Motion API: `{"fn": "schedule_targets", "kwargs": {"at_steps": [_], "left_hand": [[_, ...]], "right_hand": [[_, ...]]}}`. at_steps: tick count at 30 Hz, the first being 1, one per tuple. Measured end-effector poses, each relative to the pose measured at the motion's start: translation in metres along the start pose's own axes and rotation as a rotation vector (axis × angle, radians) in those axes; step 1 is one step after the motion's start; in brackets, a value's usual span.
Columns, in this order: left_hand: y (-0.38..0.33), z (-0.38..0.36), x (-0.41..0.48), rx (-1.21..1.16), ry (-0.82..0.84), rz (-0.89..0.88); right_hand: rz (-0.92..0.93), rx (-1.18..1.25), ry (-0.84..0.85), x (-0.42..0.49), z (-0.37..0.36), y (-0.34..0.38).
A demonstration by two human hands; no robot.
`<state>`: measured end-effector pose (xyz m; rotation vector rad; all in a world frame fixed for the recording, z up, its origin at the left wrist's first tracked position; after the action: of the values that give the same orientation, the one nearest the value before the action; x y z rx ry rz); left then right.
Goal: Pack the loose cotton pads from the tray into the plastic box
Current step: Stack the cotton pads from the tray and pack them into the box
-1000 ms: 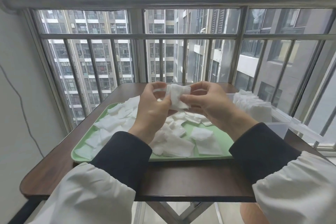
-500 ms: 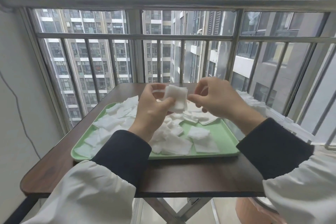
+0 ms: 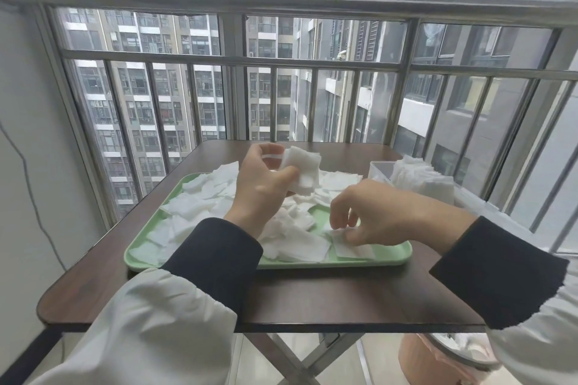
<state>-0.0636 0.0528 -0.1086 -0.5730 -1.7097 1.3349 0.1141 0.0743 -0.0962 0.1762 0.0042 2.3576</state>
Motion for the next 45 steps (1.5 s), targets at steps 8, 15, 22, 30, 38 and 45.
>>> {"fn": "schedule_targets", "kwargs": {"at_steps": [8, 15, 22, 30, 38, 45], "left_hand": [[0.002, 0.001, 0.001, -0.027, -0.019, 0.022], [0.001, -0.002, -0.001, -0.100, 0.017, 0.015], [0.001, -0.002, -0.001, -0.087, 0.022, 0.004], [-0.004, -0.008, -0.006, -0.134, 0.109, 0.020], [-0.002, -0.007, -0.005, -0.202, 0.131, 0.046], [0.004, -0.005, -0.003, -0.143, 0.091, 0.078]], "right_hand": [[-0.078, 0.444, -0.333, 0.010, 0.027, -0.020], [-0.166, 1.426, -0.302, 0.029, 0.017, -0.005], [0.006, 1.659, -0.222, 0.032, 0.022, -0.004], [-0.111, 1.317, -0.353, 0.034, 0.019, -0.012], [-0.192, 0.972, -0.548, 0.032, 0.023, -0.015], [-0.147, 1.052, -0.610, 0.025, 0.038, -0.015]]}}
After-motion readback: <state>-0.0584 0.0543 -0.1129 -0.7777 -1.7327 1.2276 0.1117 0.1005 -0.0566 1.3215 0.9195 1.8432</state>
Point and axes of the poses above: each hand's wrist, its own x-axis towards the middle knuckle, its own z-axis out of the back of the hand, y = z × x, the point moved 4 cm from there along x, towards the middle knuckle, and after that the axes turned 7 degrees about -y, right-handed, at the moved point
